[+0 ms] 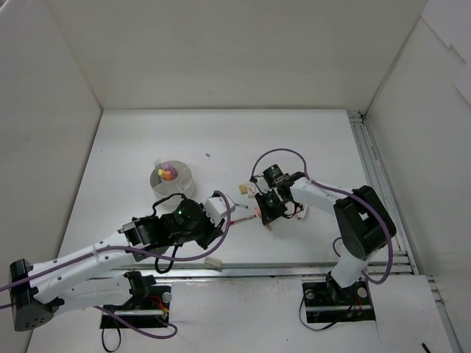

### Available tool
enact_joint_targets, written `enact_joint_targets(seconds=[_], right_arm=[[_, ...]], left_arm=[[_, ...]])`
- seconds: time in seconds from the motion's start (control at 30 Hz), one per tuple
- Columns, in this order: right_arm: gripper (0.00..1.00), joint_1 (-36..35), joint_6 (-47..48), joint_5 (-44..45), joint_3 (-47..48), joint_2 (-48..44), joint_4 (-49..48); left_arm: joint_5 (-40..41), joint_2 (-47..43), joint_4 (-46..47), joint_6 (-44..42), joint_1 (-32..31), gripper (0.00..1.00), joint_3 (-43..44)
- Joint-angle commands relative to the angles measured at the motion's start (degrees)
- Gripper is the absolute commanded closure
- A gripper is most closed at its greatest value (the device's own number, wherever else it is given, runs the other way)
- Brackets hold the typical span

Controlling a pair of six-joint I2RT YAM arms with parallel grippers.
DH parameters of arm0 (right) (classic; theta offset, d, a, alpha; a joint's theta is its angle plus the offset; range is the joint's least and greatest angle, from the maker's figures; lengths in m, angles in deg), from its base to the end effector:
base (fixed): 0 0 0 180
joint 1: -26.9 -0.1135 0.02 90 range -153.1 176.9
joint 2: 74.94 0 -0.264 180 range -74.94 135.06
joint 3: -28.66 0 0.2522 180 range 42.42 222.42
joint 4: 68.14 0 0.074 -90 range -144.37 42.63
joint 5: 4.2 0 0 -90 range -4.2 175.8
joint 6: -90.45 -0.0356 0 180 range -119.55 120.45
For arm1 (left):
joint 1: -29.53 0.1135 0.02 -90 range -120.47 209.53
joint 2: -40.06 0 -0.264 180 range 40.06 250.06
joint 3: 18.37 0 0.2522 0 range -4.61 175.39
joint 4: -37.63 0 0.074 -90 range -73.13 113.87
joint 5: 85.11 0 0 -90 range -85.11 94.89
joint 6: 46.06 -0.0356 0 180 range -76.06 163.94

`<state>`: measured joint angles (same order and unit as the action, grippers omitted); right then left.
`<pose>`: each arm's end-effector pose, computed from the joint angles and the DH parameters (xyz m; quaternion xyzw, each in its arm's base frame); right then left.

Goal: Sort the stationery into containers
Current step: Pick up the pen from the center of the board, then close the pen cap on the pen.

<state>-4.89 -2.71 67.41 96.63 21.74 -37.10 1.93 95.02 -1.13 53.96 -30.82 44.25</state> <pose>0.2714 0.1814 0.1615 -0.2760 0.9131 0.2245 0.1994 0.1034 -0.1853 0.3067 0.3817 0.7825 -0.3016 0.3887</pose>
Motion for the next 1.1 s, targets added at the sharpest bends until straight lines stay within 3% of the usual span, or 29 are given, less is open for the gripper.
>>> enact_joint_targets(seconds=[0.0,0.2,0.33,0.4,0.5,0.6,0.67,0.7,0.73,0.8,1.07], right_arm=[[1.00,0.24,2.54,-3.49,3.08,-1.49,2.93],[1.00,-1.43,15.79,2.04,9.74,-11.68,5.13],[1.00,-4.85,37.88,5.02,12.67,-17.04,5.14],[1.00,-6.44,40.59,10.90,15.02,-18.63,3.39],[1.00,-7.67,45.94,20.21,16.71,-19.16,-1.35],[1.00,-9.16,58.48,24.28,11.98,-20.83,-16.76],[1.00,-8.99,65.09,21.23,5.95,-22.75,-26.03],[1.00,-8.99,69.91,20.07,3.03,-23.29,-37.47],[1.00,-8.82,72.65,18.84,0.65,-24.17,-42.54],[1.00,-8.11,79.93,11.82,-4.98,-24.52,-51.94],[1.00,-7.41,86.56,-5.49,-13.41,-32.07,-53.75]], left_arm=[[0.59,-2.05,1.00,1.49,0.42,1.00,1.68],[0.86,-3.63,1.35,3.07,0.94,1.00,0.36],[0.41,-4.24,1.53,5.27,0.94,1.00,0.09],[1.72,-4.51,-0.74,7.37,0.94,1.00,1.23],[1.65,-6.08,-1.46,9.31,0.94,1.00,1.76],[-0.19,-8.37,0.82,12.73,1.47,1.00,1.15],[-1.17,-9.51,2.05,15.46,1.47,1.00,0.45],[-2.39,-10.22,2.75,16.16,2.08,1.00,0.36],[-3.27,-10.31,3.11,16.87,2.09,1.00,0.27],[-4.76,-10.22,3.46,17.92,2.61,1.00,0.44],[-11.19,-7.24,5.93,20.82,5.77,1.00,0.44]])
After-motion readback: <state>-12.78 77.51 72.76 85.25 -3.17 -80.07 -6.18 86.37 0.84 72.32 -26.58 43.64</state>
